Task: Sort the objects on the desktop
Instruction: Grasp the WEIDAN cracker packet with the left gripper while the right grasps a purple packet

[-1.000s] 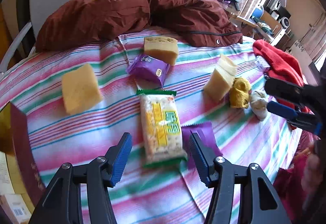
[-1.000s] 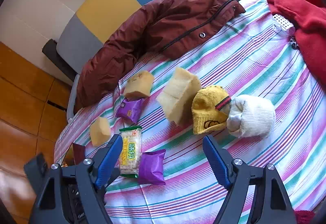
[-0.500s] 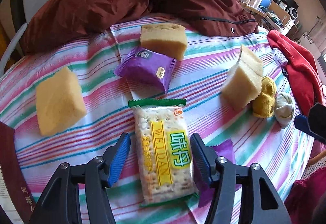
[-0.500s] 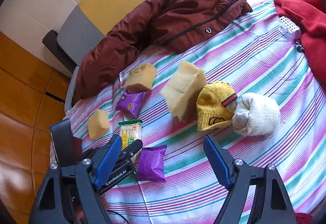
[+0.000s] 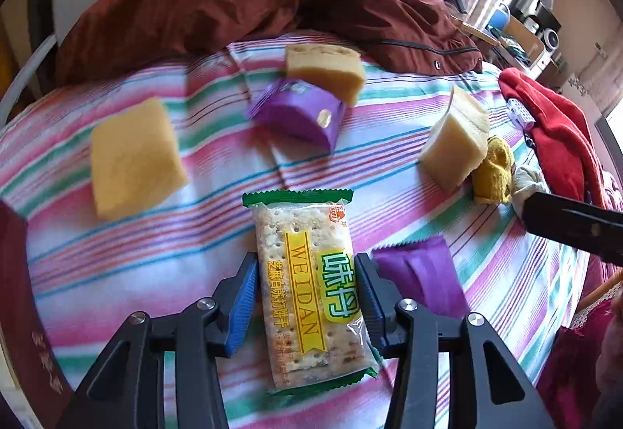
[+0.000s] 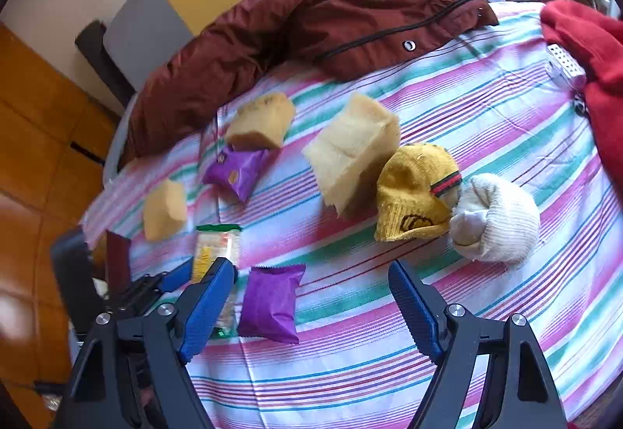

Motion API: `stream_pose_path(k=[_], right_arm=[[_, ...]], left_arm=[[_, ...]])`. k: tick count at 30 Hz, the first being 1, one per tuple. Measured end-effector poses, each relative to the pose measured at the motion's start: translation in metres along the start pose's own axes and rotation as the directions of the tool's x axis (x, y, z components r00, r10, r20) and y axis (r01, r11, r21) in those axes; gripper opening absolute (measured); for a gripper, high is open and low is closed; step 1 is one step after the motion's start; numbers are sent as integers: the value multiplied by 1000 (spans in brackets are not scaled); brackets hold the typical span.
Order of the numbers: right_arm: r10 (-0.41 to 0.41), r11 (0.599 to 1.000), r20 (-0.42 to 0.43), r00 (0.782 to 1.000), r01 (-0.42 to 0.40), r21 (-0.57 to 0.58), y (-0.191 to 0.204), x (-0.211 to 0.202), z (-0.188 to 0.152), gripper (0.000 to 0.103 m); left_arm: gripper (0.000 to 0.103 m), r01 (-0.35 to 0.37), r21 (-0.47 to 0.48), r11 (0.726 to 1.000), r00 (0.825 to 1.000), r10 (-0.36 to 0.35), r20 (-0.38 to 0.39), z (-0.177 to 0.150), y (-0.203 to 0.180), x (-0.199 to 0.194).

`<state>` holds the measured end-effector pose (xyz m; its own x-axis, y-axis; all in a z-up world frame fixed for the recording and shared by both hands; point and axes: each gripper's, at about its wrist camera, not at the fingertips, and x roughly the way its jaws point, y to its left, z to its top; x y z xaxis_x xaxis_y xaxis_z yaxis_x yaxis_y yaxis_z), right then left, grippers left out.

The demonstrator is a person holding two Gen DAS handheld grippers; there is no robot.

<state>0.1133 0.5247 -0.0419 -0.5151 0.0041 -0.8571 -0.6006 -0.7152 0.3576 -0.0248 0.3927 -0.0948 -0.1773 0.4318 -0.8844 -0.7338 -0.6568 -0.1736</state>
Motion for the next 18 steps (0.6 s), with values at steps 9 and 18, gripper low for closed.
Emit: stream_pose_path(k=[9, 18], right_arm=[[-72, 980, -88, 994, 54, -192, 29, 31, -11, 73], [-95, 963, -129, 987, 58, -264, 46, 56, -21, 73]], left_arm=[[49, -20, -66, 998, 999, 22, 32, -32, 18, -15], [49, -27, -68, 997, 998, 31, 55, -51, 22, -24]])
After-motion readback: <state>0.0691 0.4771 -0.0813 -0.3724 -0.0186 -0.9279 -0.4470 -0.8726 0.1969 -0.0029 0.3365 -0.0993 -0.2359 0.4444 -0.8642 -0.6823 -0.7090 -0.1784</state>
